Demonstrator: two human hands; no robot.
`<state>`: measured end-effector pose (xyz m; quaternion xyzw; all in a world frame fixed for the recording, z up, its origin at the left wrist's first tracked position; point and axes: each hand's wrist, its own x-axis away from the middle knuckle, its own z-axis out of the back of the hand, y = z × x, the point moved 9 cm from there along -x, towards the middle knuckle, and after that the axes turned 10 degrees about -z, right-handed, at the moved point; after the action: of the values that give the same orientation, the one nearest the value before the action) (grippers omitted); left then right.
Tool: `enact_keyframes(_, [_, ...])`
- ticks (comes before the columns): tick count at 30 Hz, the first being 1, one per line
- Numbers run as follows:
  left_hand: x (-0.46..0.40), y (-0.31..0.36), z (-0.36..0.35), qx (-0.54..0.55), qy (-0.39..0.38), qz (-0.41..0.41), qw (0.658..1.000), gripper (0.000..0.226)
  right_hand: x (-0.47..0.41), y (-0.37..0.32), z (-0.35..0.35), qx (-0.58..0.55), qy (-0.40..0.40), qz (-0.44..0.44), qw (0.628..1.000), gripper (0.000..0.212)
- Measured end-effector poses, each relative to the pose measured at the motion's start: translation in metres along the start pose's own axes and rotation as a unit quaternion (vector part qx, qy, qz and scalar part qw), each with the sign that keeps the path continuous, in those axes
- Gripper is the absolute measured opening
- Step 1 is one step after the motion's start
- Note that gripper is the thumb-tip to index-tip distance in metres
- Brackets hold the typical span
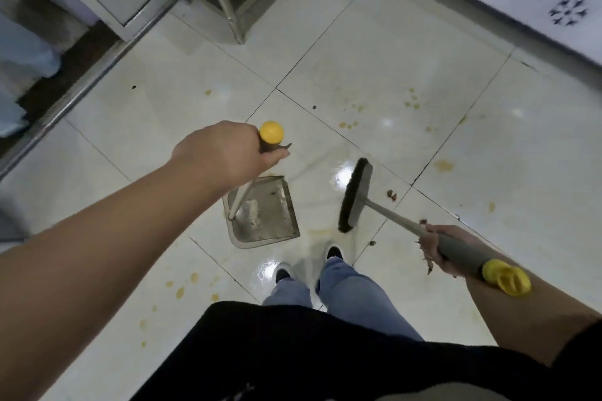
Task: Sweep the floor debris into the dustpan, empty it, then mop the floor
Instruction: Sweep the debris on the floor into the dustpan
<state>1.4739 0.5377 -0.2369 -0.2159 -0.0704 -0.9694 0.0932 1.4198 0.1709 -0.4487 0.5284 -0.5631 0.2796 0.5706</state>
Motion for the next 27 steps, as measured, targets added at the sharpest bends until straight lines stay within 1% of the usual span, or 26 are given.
enact_keyframes(3, [-0.001,0.007,0.003,0.0,0.009,-0.021,1.0,0.057,0.008,0.012,0.031,-0.041,0.001,0.027,0.999,0.022])
enact_keyframes(6, [0.001,0.012,0.003,0.007,0.015,-0.033,0.999,0.055,0.013,0.026,0.036,-0.061,0.002,0.061,0.996,0.022])
enact_keyframes(8, [0.002,0.015,0.004,0.008,0.021,-0.039,0.999,0.054,0.017,0.035,0.031,-0.059,0.004,0.071,0.996,0.023])
enact_keyframes(10, [0.002,0.018,0.005,0.008,0.021,-0.042,0.999,0.053,0.021,0.046,0.025,-0.033,0.01,0.066,0.997,0.023])
enact_keyframes(12, [0.001,0.022,0.005,0.013,0.017,-0.048,0.999,0.053,0.019,0.059,0.013,-0.014,0.003,0.051,0.999,0.027])
enact_keyframes(15, [0.0,0.028,0.003,0.02,0.005,-0.05,0.999,0.049,0.008,0.078,-0.025,-0.001,-0.033,0.035,0.999,0.032])
enact_keyframes(19, [-0.001,0.028,0.007,0.03,0.002,-0.045,0.999,0.048,-0.015,0.079,-0.077,0.001,-0.061,0.037,0.997,0.025])
enact_keyframes(21, [-0.001,0.027,0.007,0.034,0.001,-0.036,0.999,0.047,-0.028,0.076,-0.091,0.0,-0.065,0.033,0.997,0.024])
enact_keyframes(24, [-0.002,0.03,0.006,0.02,0.009,-0.028,0.999,0.05,-0.035,0.064,-0.08,0.026,-0.042,0.025,0.998,0.024])
enact_keyframes(27, [-0.003,0.036,0.01,0.0,0.034,-0.02,0.999,0.053,-0.022,0.044,-0.038,0.083,0.006,0.015,0.996,0.025])
